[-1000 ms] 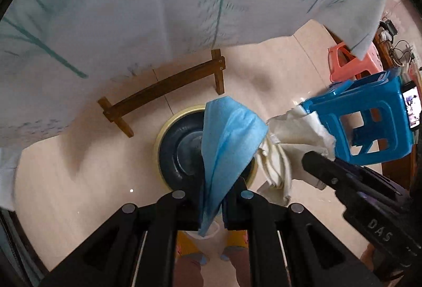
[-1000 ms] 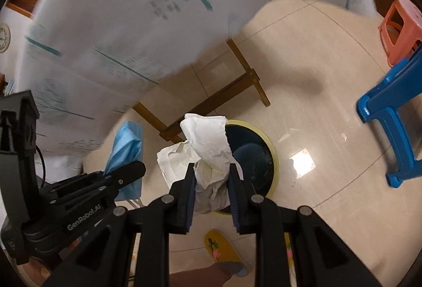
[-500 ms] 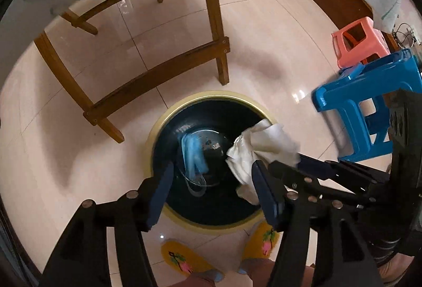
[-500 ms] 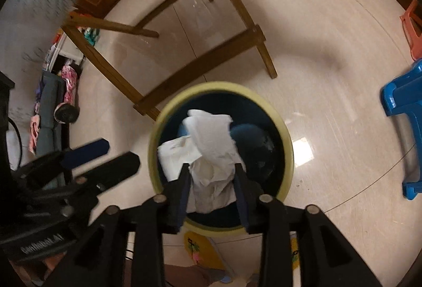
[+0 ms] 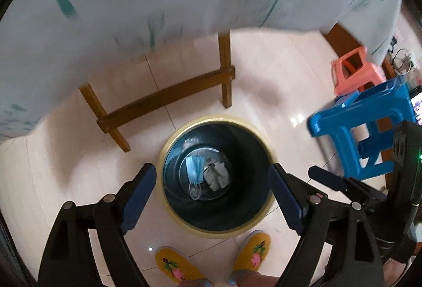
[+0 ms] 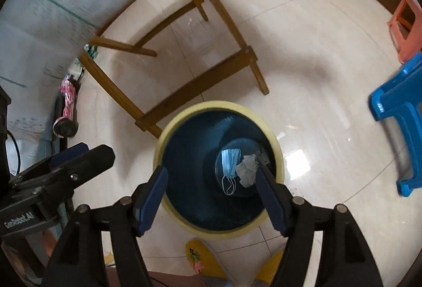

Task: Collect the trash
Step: 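Raise both tools from the bin back toward the table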

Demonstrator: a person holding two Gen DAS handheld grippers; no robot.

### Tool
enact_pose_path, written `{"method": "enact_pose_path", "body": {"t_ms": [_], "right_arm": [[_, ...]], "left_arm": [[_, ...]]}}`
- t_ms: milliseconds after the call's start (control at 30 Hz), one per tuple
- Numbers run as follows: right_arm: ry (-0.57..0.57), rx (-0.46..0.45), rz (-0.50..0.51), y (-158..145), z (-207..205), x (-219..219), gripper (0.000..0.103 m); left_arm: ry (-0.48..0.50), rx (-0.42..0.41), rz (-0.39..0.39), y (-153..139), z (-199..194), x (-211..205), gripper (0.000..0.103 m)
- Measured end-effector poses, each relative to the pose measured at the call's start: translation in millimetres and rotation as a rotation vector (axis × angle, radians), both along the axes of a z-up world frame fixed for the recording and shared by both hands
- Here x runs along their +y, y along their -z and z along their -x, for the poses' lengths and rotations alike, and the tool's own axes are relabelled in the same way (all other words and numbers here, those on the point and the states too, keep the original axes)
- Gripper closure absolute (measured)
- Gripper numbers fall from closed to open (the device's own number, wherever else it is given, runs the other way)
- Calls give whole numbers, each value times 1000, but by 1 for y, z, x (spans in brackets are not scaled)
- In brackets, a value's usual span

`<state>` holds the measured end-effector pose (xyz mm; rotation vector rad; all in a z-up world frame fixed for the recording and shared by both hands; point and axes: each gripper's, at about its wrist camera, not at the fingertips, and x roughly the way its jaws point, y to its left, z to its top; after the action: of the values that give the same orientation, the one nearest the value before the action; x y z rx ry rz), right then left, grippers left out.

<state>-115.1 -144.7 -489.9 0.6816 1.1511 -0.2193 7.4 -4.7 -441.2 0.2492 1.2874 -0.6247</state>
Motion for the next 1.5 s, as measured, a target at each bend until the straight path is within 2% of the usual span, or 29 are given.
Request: {"method": "enact_pose_path", "body": {"t_ms": [233,400,533,567,667,767,867,1000,1233,1500], "right_arm": [[45,-50,36,-82,18,-4,34],[51,-47,52,-155,31,-7,34],[5,-40,76,-214,38,-5,34],[-10,-31,91,-228,39,-5,34],[-72,-12,161,-272,41,-2,34],[-113,-45,192,-312,43,-3,34],[-144,-94,214,-349,41,-6,34],[-182,-160,241,-390,35,-6,34],[-276,-260,264,-431,13,9,33],[-357,-309,290,-448,-27,29,33]], "left_arm": [[0,-40,2,-81,11,-3,18],[3,-63,9,-161,17,-5,18],[-8,-102,39,-228,24,-5,18],[-17,-107,52,-251,26,-5,18],[-38,-111,84,-292,29,-3,18],[-60,-123,109,-330,34,-1,19],[-86,-169,130,-368,39,4,22],[-104,-225,118,-397,45,11,23],[-159,-339,79,-440,51,22,23],[-196,-376,72,-455,38,43,23]]}}
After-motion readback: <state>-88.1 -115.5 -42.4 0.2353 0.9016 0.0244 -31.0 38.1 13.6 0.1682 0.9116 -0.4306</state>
